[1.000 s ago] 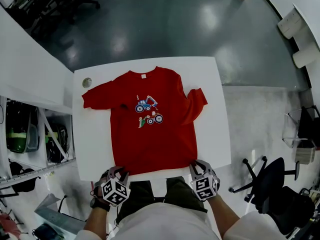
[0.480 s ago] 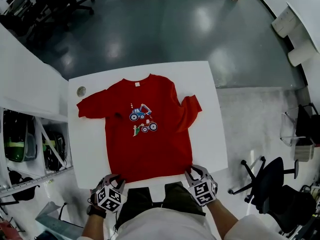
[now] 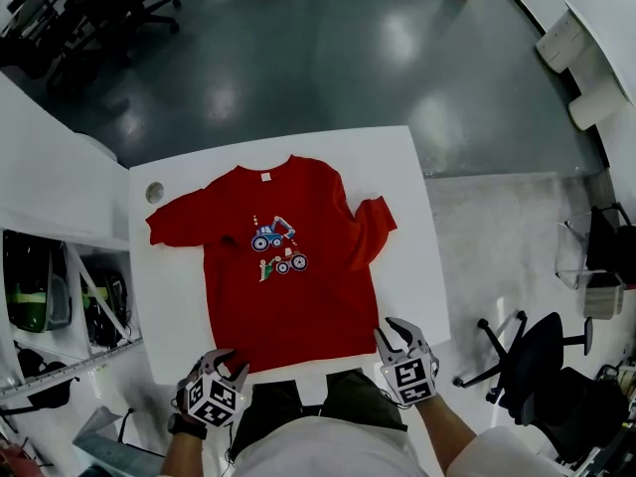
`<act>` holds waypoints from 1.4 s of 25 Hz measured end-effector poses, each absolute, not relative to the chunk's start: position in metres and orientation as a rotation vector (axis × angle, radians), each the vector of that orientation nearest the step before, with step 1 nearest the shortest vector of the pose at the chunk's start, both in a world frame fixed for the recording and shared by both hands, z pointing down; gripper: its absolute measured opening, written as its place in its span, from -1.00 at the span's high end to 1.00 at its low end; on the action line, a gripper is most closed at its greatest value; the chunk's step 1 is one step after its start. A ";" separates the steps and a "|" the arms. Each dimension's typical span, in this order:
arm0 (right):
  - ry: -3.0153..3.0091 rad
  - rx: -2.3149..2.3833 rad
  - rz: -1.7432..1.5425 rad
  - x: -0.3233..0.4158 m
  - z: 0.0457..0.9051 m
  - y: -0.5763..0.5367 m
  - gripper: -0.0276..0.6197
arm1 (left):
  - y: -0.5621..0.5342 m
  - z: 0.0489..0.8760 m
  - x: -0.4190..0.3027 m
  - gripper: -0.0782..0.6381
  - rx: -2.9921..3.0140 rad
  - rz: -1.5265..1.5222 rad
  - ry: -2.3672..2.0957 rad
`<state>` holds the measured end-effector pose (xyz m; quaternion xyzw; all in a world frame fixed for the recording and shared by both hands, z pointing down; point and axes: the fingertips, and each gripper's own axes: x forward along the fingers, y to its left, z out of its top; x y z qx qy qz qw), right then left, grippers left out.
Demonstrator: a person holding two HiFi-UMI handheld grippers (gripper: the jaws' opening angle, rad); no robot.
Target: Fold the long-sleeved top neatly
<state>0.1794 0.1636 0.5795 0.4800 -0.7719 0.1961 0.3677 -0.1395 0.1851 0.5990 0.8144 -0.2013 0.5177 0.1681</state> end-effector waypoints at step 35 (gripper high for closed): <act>-1.993 1.472 0.635 0.257 0.583 -0.084 0.62 | -0.007 0.576 0.033 0.40 2.567 1.270 -0.652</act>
